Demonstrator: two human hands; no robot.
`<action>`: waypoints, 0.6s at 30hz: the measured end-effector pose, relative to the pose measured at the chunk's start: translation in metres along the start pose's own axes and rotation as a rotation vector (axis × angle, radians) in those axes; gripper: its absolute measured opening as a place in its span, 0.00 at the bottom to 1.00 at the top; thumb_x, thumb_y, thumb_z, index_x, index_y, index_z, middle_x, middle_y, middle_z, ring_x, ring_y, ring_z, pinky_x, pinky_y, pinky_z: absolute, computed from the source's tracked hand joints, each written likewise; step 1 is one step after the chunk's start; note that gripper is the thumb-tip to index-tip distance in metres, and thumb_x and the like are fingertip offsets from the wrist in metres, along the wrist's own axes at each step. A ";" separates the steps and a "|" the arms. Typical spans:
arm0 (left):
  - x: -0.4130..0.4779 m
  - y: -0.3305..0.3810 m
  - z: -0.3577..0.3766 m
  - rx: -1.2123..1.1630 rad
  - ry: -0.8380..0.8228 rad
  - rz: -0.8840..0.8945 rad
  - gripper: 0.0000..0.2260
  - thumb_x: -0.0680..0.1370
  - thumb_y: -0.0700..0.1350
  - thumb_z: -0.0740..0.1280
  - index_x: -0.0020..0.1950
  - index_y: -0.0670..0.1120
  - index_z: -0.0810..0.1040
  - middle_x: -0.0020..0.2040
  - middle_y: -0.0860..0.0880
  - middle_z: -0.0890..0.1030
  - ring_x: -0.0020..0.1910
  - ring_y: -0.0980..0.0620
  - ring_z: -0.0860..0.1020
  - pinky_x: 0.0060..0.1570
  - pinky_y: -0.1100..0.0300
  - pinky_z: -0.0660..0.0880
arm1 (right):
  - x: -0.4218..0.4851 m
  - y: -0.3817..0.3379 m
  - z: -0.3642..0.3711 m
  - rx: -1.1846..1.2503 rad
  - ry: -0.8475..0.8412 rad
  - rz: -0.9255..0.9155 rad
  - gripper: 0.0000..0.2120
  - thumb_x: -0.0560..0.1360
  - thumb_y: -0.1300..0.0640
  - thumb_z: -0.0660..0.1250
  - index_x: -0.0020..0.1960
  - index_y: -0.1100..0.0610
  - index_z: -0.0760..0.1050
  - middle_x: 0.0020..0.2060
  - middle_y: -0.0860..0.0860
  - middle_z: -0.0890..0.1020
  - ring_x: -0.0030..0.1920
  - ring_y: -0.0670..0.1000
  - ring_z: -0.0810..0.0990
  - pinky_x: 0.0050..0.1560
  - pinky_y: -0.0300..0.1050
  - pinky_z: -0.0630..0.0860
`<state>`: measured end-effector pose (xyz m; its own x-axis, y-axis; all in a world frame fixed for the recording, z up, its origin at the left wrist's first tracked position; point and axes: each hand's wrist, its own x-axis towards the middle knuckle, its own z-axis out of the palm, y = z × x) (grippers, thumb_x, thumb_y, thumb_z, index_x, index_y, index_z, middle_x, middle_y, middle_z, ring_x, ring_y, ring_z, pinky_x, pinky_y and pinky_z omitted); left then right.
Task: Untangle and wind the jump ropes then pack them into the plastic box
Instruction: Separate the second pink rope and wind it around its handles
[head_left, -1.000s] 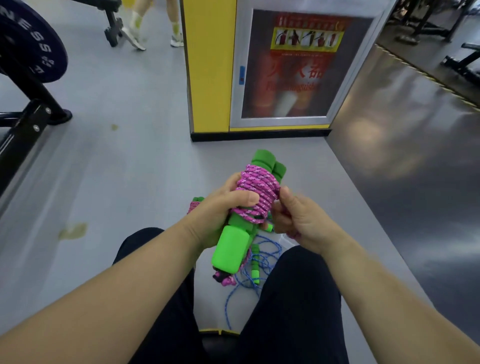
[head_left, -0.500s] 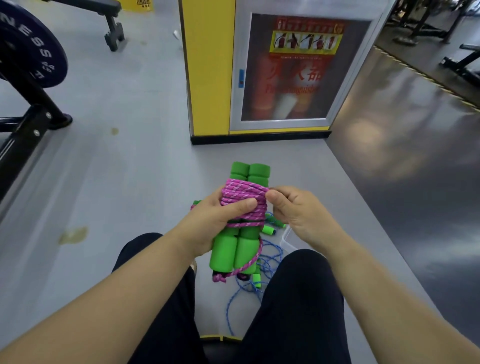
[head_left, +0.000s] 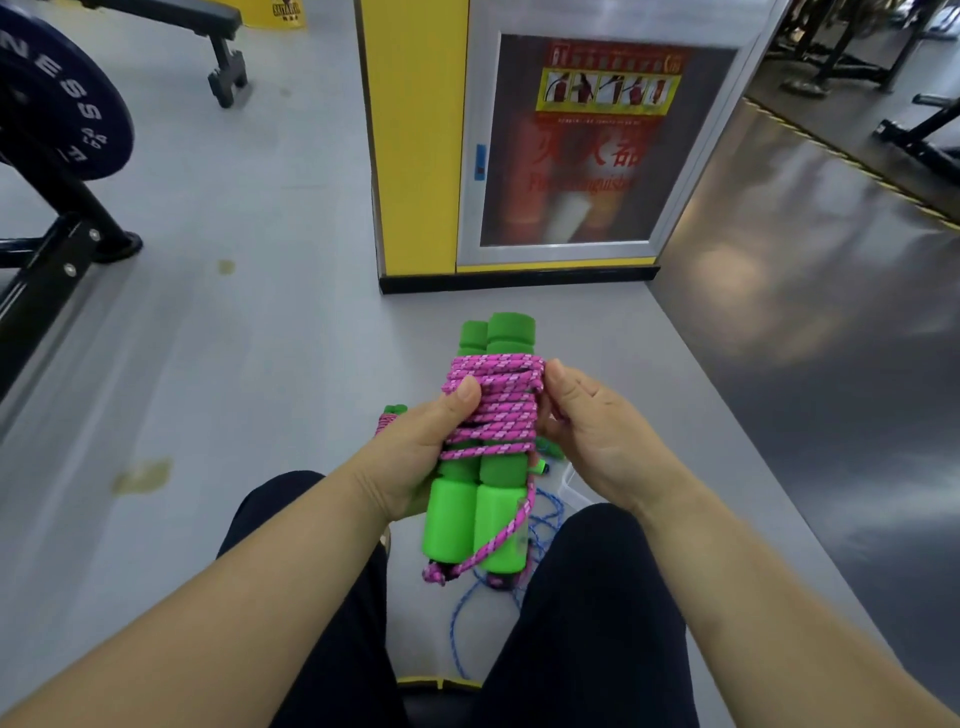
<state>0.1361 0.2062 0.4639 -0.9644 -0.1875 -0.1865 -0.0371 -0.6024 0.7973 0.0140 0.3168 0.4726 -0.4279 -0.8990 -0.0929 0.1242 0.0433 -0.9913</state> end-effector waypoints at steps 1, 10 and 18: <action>0.003 0.002 0.003 0.015 0.068 -0.007 0.27 0.59 0.62 0.75 0.46 0.42 0.83 0.40 0.42 0.84 0.37 0.48 0.84 0.36 0.57 0.80 | 0.001 -0.002 0.004 0.039 0.047 -0.003 0.37 0.68 0.34 0.65 0.53 0.69 0.73 0.55 0.73 0.73 0.53 0.60 0.75 0.63 0.58 0.72; 0.023 -0.005 0.011 0.628 0.608 0.068 0.19 0.76 0.63 0.59 0.59 0.52 0.74 0.53 0.51 0.81 0.51 0.52 0.79 0.53 0.54 0.76 | 0.005 0.007 0.035 -0.377 0.491 -0.165 0.19 0.80 0.51 0.58 0.31 0.52 0.67 0.33 0.51 0.73 0.36 0.45 0.72 0.41 0.40 0.71; 0.017 -0.006 0.014 0.645 0.531 0.187 0.23 0.80 0.58 0.52 0.74 0.55 0.57 0.57 0.53 0.77 0.53 0.54 0.77 0.52 0.60 0.73 | 0.004 0.008 0.026 0.037 0.426 -0.030 0.24 0.80 0.50 0.57 0.26 0.51 0.70 0.31 0.50 0.76 0.39 0.51 0.75 0.47 0.54 0.76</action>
<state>0.1164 0.2172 0.4641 -0.7252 -0.6752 -0.1349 -0.1865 0.0040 0.9825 0.0369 0.3022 0.4670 -0.7622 -0.6393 -0.1020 0.1346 -0.0023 -0.9909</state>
